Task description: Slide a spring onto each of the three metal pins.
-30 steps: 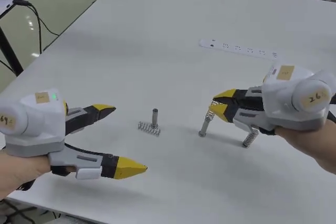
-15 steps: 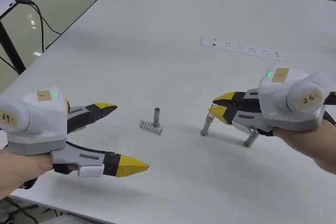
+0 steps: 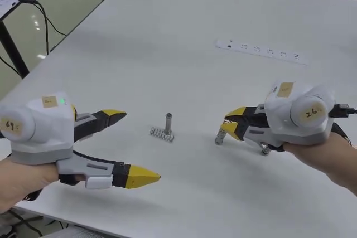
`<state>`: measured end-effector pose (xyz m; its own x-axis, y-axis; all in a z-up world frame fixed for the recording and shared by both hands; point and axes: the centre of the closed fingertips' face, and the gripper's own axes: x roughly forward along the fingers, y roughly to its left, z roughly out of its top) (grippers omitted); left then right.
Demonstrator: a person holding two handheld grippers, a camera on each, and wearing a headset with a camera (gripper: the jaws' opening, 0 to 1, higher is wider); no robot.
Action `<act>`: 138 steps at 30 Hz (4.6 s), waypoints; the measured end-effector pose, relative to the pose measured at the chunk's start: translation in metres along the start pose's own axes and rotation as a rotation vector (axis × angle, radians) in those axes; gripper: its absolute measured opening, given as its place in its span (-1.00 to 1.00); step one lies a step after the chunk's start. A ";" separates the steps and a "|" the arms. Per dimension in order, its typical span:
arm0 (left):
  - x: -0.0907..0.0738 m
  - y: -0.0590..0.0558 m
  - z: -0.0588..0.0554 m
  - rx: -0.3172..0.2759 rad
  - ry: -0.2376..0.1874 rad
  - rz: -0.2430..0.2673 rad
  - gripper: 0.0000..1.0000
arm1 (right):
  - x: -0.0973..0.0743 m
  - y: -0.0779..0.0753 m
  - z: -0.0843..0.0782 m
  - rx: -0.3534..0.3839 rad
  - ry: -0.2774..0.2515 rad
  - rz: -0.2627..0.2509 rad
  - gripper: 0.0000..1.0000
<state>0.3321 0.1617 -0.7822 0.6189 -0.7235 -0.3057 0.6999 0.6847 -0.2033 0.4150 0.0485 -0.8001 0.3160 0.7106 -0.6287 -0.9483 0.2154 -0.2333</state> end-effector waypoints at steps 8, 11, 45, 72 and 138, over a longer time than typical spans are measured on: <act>0.000 0.001 0.000 0.001 -0.001 0.003 0.96 | 0.008 0.003 -0.008 -0.011 0.027 0.010 -0.84; -0.001 0.001 0.000 0.000 0.001 0.003 0.96 | 0.009 0.004 -0.010 -0.014 0.034 0.012 -0.84; 0.001 0.001 0.004 0.008 0.008 -0.001 0.96 | -0.013 -0.002 0.010 0.276 -0.131 -0.016 -0.71; 0.000 -0.002 0.008 0.006 0.011 -0.007 0.96 | -0.041 0.020 0.012 0.399 -0.228 -0.004 -0.69; -0.009 0.000 0.003 -0.001 0.012 0.013 0.96 | 0.016 0.064 0.054 0.226 -0.175 0.127 -0.74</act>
<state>0.3277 0.1685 -0.7764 0.6235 -0.7137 -0.3193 0.6918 0.6939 -0.2001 0.3577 0.1096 -0.7846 0.2029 0.8418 -0.5002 -0.9688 0.2468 0.0223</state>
